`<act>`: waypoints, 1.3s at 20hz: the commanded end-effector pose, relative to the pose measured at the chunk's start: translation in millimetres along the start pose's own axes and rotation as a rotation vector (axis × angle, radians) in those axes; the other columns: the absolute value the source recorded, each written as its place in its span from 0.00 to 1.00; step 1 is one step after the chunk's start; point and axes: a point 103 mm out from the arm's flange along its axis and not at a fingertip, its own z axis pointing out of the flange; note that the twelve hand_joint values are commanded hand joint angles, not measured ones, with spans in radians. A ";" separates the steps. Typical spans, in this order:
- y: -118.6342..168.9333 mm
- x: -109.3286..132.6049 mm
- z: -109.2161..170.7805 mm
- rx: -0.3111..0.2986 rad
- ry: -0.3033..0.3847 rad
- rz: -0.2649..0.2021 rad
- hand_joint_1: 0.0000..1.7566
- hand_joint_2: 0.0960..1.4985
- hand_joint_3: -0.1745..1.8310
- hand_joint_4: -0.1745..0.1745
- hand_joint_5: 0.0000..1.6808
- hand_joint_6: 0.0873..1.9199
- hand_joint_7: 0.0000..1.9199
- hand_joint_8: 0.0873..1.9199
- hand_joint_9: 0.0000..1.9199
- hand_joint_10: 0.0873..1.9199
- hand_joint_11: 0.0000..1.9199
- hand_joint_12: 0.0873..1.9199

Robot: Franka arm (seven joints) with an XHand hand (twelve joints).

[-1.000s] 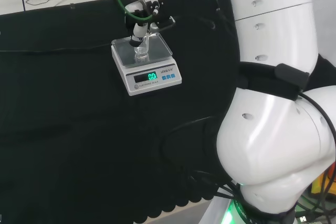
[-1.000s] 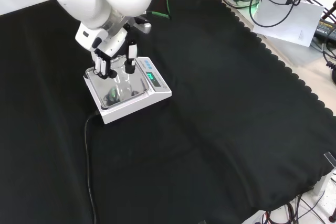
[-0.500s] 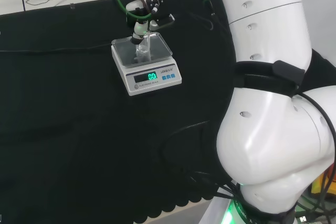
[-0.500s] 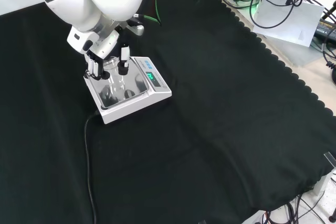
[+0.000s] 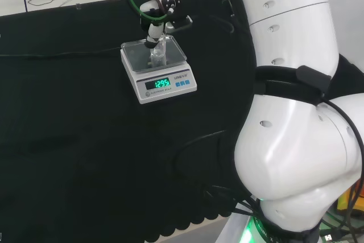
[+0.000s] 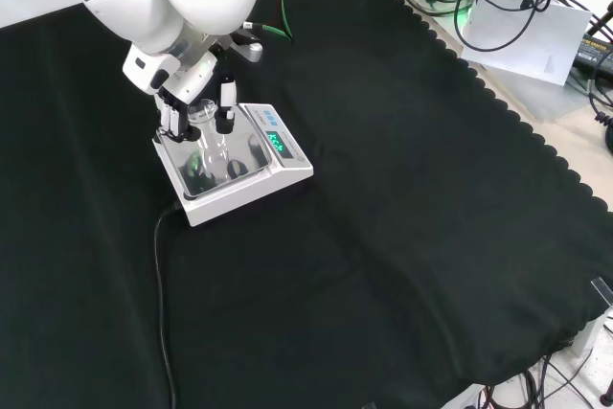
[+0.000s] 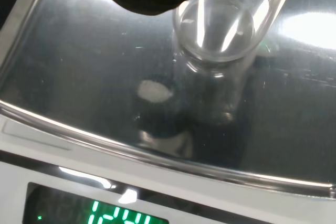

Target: Put the beaker on the electronic balance.

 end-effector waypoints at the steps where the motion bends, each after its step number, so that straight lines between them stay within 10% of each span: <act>1: -1.6 -1.2 3.0 -0.006 0.002 0.002 0.65 0.76 0.10 0.00 0.52 0.59 0.45 0.43 0.57 0.38 0.53 0.43; 8: -5.7 -3.3 7.0 0.017 0.015 0.015 0.65 0.76 0.10 0.00 0.52 0.59 0.45 0.42 0.57 0.38 0.54 0.44; 18: -10.9 -5.4 3.3 -0.012 -0.010 0.035 0.49 0.63 0.00 0.30 0.33 0.42 0.28 0.38 0.45 0.35 0.43 0.61; 26: -6.6 -7.9 10.2 -0.003 -0.005 0.035 0.48 0.62 0.00 0.27 0.31 0.43 0.27 0.39 0.44 0.37 0.42 0.62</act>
